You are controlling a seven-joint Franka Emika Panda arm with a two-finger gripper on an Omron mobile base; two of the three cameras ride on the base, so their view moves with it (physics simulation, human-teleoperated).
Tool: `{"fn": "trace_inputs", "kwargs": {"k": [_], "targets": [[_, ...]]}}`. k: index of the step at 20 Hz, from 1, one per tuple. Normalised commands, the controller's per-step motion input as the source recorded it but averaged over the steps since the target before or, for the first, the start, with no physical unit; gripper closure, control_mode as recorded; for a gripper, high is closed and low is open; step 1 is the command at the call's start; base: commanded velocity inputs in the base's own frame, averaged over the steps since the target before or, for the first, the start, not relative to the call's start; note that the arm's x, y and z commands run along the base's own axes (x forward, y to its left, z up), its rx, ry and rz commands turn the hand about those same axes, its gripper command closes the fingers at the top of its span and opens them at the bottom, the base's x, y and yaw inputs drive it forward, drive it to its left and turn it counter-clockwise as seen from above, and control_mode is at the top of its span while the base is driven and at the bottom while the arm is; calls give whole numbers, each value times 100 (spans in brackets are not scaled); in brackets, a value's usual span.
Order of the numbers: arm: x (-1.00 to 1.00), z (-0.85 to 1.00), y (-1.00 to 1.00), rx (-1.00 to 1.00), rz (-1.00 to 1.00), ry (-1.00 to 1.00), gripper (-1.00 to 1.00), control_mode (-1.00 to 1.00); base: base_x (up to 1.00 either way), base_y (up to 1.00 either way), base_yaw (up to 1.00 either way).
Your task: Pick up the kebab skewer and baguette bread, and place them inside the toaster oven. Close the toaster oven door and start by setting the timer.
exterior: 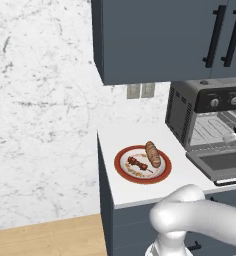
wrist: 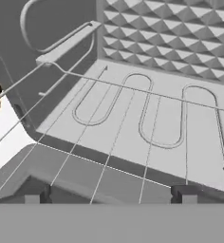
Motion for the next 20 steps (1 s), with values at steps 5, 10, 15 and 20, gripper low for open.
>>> {"fn": "trace_inputs", "kwargs": {"k": [5, 10, 15, 20], "targets": [[-96, 33, -35, -8, 0, 26, -100, -100, 0, 0, 0], [-98, 100, 72, -2, 7, 3, -100, -100, 0, 0, 0], [-84, 34, 100, -7, 2, 8, -100, -100, 0, 0, 0], [-23, 0, 100, -4, -3, 8, -100, -100, 0, 0, 0]]}}
